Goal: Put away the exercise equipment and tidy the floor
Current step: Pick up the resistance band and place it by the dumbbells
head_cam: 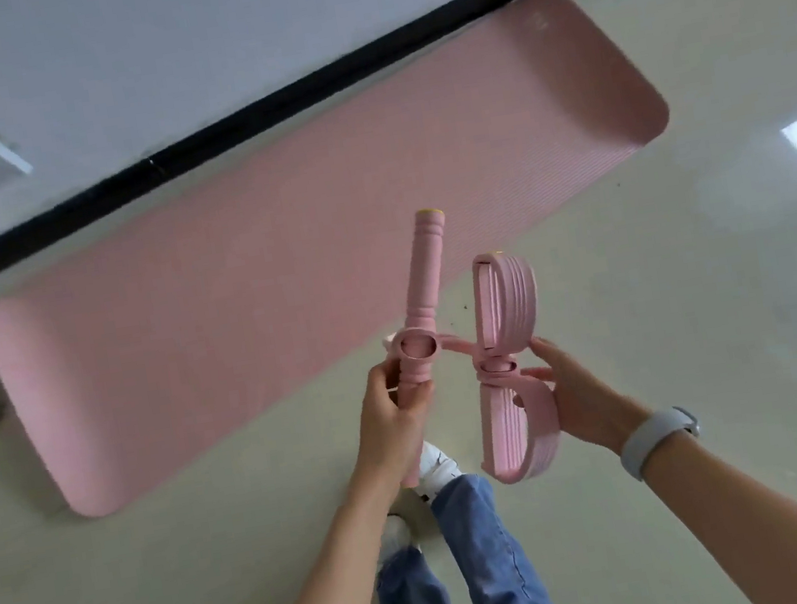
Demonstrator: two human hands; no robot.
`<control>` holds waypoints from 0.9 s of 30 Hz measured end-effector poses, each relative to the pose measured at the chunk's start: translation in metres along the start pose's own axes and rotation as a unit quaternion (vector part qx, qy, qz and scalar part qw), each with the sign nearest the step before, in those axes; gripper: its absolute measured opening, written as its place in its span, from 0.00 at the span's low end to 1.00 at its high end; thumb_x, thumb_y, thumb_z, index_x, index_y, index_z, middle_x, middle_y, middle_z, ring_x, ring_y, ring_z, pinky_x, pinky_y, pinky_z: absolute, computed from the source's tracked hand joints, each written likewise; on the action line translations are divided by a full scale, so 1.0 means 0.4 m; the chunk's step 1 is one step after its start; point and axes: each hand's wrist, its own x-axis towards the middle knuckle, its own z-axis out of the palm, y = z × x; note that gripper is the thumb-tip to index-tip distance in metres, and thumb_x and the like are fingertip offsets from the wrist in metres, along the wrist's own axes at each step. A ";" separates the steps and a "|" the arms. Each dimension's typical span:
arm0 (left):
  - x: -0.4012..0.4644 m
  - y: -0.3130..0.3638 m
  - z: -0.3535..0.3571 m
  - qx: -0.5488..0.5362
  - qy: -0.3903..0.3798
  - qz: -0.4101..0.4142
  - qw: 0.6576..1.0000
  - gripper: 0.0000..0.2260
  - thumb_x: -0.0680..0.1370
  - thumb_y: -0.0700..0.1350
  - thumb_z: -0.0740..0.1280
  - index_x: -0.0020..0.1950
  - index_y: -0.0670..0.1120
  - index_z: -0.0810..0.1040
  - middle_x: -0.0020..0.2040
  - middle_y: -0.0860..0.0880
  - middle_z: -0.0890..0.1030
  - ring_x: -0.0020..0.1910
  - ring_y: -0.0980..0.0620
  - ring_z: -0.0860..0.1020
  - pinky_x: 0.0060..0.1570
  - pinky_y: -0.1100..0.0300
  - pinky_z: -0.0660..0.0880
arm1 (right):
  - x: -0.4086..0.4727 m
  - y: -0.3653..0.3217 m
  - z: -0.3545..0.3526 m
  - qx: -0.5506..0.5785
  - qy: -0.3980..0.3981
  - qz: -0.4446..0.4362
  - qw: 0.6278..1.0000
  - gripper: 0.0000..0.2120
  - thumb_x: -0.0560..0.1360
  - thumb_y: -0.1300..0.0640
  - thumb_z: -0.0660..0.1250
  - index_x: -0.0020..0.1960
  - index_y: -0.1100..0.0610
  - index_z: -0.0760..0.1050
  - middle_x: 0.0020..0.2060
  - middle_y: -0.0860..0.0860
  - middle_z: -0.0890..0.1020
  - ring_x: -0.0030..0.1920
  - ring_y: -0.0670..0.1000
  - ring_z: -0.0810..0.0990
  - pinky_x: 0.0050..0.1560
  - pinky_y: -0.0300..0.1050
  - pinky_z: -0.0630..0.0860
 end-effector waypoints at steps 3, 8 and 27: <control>-0.086 0.110 0.097 0.047 -0.093 0.057 0.993 0.11 0.76 0.41 0.67 0.56 0.48 0.71 0.45 0.57 0.76 0.42 0.62 0.75 0.38 0.76 0.71 | -0.147 -0.066 -0.018 0.074 0.011 0.007 0.997 0.09 0.78 0.51 0.57 0.44 0.51 0.73 0.41 0.53 0.72 0.35 0.50 0.75 0.31 0.41 0.75; -0.169 0.258 0.253 0.154 -0.189 0.125 0.962 0.13 0.76 0.45 0.65 0.60 0.53 0.70 0.52 0.54 0.79 0.49 0.57 0.78 0.48 0.64 0.75 | -0.324 -0.155 -0.141 0.215 -0.005 -0.038 0.976 0.12 0.75 0.49 0.59 0.40 0.54 0.77 0.37 0.53 0.75 0.35 0.52 0.75 0.38 0.46 0.73; 0.003 0.919 1.253 0.056 -0.305 -0.071 0.948 0.10 0.80 0.51 0.59 0.50 0.46 0.75 0.48 0.48 0.76 0.45 0.50 0.76 0.47 0.56 0.73 | -0.385 -0.700 -1.142 -0.195 0.250 -0.350 0.881 0.17 0.65 0.49 0.70 0.52 0.43 0.72 0.44 0.42 0.72 0.45 0.49 0.73 0.46 0.41 0.72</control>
